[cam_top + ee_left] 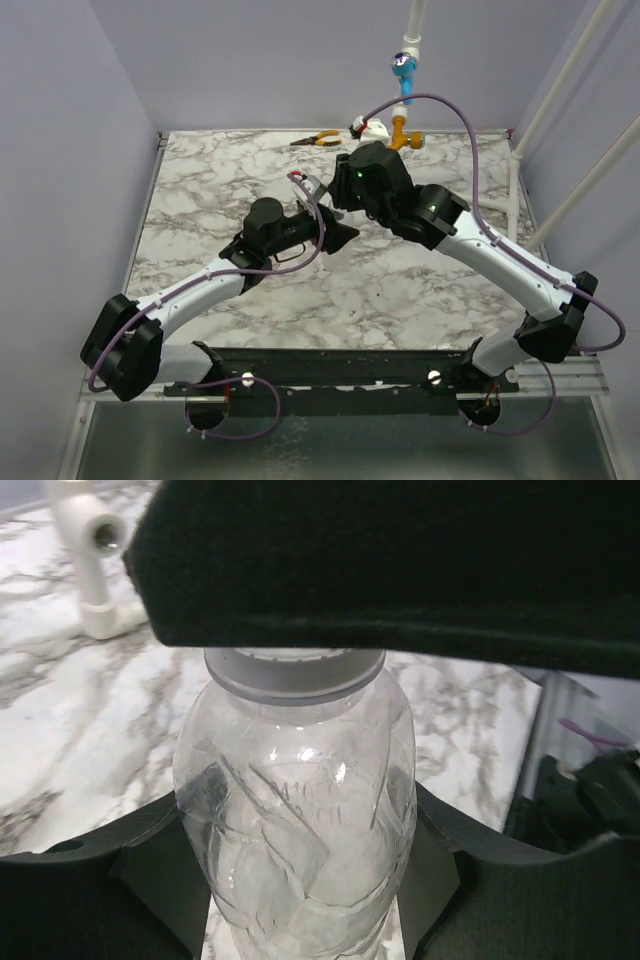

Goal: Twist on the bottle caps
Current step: Screw the bottle cap onto the plastic bottle.

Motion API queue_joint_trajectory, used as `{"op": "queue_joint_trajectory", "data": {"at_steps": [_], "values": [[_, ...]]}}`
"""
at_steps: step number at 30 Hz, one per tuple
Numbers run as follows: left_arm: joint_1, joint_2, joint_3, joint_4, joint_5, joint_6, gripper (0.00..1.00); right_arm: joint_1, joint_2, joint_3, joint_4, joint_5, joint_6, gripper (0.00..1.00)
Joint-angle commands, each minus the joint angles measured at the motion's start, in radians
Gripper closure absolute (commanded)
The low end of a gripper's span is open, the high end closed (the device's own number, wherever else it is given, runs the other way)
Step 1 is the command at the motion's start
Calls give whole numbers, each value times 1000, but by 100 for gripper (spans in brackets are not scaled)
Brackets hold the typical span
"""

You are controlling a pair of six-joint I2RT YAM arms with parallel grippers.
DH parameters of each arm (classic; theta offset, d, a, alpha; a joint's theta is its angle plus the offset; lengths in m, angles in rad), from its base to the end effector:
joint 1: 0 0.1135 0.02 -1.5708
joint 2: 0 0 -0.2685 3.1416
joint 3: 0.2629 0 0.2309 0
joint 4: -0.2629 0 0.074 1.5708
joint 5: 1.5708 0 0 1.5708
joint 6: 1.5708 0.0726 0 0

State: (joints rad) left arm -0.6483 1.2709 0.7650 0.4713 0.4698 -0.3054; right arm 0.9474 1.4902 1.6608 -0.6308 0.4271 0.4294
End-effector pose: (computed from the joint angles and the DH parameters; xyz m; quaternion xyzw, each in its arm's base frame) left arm 0.2220 -0.2094 0.3097 0.2787 0.6616 -0.4589 0.5235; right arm 0.2191 0.2532 0.4159 -0.1047 0.8314 0.1882 0.5123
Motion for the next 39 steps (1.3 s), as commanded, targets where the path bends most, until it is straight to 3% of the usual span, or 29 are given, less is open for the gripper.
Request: {"op": "queue_joint_trajectory", "data": {"at_steps": [1,6,10,12,22,29,39], "values": [[-78,0,93,64,-366,146,72,8,94,43,-196,86,82,74],[-160,22,123,109,-611,223,72,9,181,127,-273,154,136,74],[-185,34,129,164,-691,230,72,8,234,182,-314,190,180,74],[-188,40,134,167,-679,234,72,9,244,194,-317,194,192,74],[-189,-3,45,165,-610,205,73,8,149,146,-158,128,130,50],[-185,-31,0,152,-563,195,73,8,96,119,-90,61,98,41],[-166,-76,-58,126,-354,151,73,8,-57,-20,63,-103,42,31]]}}
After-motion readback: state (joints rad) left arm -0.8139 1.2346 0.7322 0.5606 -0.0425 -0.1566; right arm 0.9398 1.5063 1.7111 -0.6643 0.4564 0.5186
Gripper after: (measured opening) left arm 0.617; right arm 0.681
